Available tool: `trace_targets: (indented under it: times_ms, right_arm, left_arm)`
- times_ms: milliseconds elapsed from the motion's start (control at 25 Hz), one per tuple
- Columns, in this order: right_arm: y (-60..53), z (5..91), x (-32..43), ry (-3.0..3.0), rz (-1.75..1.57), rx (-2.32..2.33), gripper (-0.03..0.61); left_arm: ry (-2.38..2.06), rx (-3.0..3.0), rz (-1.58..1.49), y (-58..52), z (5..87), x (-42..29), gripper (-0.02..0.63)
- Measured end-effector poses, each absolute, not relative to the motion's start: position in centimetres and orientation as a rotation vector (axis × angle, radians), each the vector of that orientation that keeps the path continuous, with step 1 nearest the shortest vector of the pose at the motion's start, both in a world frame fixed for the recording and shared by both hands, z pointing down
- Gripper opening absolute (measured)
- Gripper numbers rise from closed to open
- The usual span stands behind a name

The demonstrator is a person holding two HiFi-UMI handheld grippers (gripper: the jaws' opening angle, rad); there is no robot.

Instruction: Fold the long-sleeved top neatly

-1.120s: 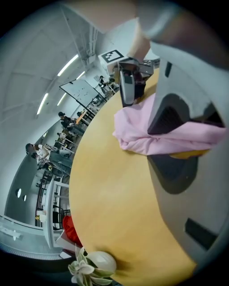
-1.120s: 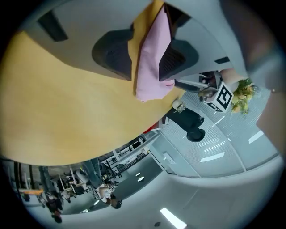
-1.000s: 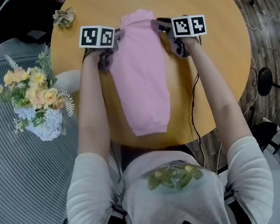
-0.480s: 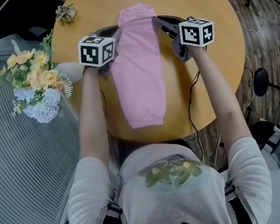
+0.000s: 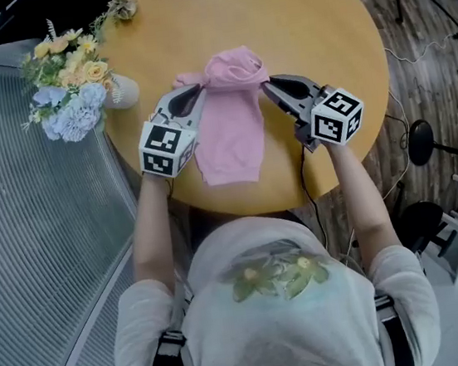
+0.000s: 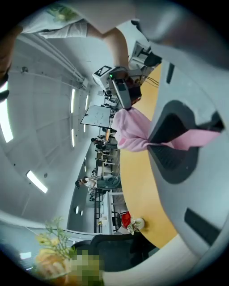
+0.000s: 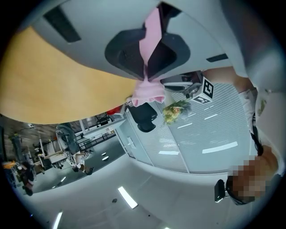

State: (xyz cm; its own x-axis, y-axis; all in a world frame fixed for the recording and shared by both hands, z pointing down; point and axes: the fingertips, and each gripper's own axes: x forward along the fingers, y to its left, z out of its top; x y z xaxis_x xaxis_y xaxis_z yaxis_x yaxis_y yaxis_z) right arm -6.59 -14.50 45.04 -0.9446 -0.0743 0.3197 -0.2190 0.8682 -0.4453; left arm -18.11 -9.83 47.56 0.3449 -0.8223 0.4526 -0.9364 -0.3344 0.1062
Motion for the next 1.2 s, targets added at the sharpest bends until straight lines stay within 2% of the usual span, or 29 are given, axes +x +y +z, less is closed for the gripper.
trace_targets:
  times_ms: [400,720,880,1040,1200]
  right_arm:
    - [-1.9,47.9,-2.7,-2.676,0.62,0.007,0.041]
    - [5.2,57.7,0.5,-2.378,0.462,-0.067,0.047]
    - [6.1,56.7,1.1,-2.348,0.404,-0.115,0.17]
    - [5.5,53.8,0.8,-2.436,0.501,-0.078,0.179]
    - [2.5,53.4,-1.2,-2.469,0.756,0.107,0.213]
  left_arm:
    - [-1.528,2.186,0.384,1.3,49.4,-15.0,0.021]
    - [-1.424,2.008,0.567,7.9,57.9,-11.8,0.021]
    - [-1.373,1.967,0.476,9.1,56.6,-11.8,0.05]
    - [-1.436,1.997,0.344,8.1,52.7,-12.1,0.079]
    - [-1.338,2.037,0.484,6.1,54.0,-10.5,0.137]
